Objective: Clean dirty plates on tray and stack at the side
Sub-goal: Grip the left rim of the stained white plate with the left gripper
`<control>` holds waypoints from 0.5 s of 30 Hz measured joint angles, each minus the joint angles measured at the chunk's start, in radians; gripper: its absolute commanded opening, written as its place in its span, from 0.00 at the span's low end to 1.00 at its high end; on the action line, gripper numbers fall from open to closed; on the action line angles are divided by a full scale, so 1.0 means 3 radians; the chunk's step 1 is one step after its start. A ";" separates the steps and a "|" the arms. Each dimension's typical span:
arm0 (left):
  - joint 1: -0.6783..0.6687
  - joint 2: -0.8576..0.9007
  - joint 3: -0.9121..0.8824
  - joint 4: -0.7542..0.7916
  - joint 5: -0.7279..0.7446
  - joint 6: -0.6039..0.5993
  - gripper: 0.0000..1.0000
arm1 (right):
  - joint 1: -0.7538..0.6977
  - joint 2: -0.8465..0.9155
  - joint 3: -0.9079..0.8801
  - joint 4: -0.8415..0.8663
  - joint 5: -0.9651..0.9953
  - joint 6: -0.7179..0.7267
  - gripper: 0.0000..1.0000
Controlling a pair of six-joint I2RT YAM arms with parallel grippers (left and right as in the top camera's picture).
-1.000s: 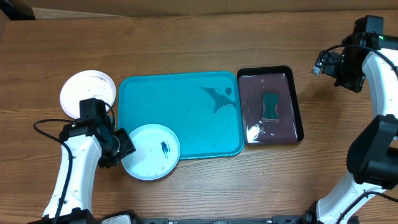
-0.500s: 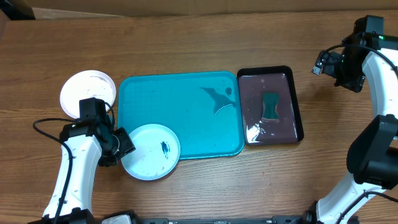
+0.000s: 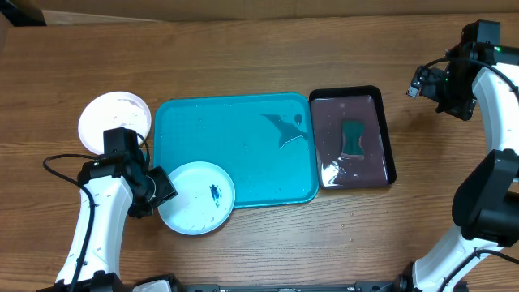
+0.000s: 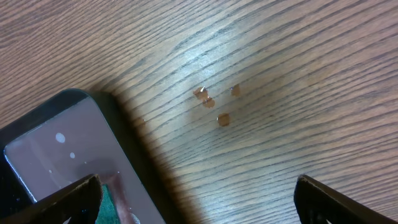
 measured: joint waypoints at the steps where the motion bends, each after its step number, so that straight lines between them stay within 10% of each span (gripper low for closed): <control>1: 0.0000 0.0000 0.0000 0.0000 0.0000 0.0000 0.54 | 0.0000 0.0000 0.0000 0.0000 0.0000 -0.0001 1.00; 15: 0.0000 0.0000 0.0184 -0.0253 0.0000 0.0000 0.55 | 0.0000 0.0000 0.0000 -0.0001 0.0000 -0.0001 1.00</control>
